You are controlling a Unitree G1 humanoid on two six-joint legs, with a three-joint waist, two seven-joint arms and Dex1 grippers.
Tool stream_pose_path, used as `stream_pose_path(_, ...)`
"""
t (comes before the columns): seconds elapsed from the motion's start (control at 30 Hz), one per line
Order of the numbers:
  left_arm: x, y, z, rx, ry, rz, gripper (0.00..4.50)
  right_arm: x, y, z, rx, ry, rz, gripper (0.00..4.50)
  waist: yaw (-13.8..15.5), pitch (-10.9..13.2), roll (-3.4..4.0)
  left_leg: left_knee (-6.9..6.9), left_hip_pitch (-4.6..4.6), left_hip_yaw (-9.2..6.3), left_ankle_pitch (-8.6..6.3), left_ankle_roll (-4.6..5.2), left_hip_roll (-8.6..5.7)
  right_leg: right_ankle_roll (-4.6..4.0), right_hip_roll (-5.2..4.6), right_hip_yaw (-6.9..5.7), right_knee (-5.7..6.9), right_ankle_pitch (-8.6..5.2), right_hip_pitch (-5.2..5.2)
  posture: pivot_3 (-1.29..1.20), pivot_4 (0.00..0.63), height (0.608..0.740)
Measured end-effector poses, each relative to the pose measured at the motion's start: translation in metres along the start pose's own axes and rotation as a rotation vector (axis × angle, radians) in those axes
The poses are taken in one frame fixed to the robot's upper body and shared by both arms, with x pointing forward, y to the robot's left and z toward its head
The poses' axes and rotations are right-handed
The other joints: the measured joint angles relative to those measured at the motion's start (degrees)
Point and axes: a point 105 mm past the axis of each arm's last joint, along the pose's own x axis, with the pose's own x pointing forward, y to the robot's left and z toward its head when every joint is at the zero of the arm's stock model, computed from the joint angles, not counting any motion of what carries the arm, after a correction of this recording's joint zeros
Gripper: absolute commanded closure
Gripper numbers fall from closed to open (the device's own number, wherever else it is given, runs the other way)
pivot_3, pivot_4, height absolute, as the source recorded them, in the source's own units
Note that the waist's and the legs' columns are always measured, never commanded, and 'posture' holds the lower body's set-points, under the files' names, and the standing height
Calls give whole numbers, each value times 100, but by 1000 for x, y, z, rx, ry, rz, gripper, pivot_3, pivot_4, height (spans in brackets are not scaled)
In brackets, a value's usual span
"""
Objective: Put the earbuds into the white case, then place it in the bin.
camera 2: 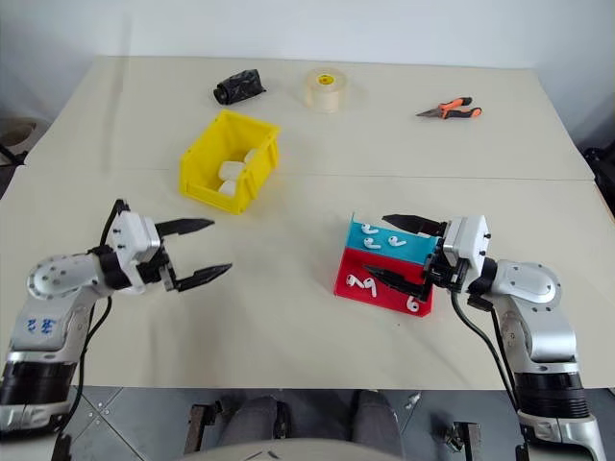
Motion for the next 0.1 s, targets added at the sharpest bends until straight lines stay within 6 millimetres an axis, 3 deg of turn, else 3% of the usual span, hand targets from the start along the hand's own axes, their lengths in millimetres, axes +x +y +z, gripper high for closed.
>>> stream_pose_path(0.1,-2,-11,1,29,-9,-16,14,-7,0,-6,12,28,43,0,50,0,0,1,0,0,0,1,-2,0,-3,0,0,0,0,0,150,740)
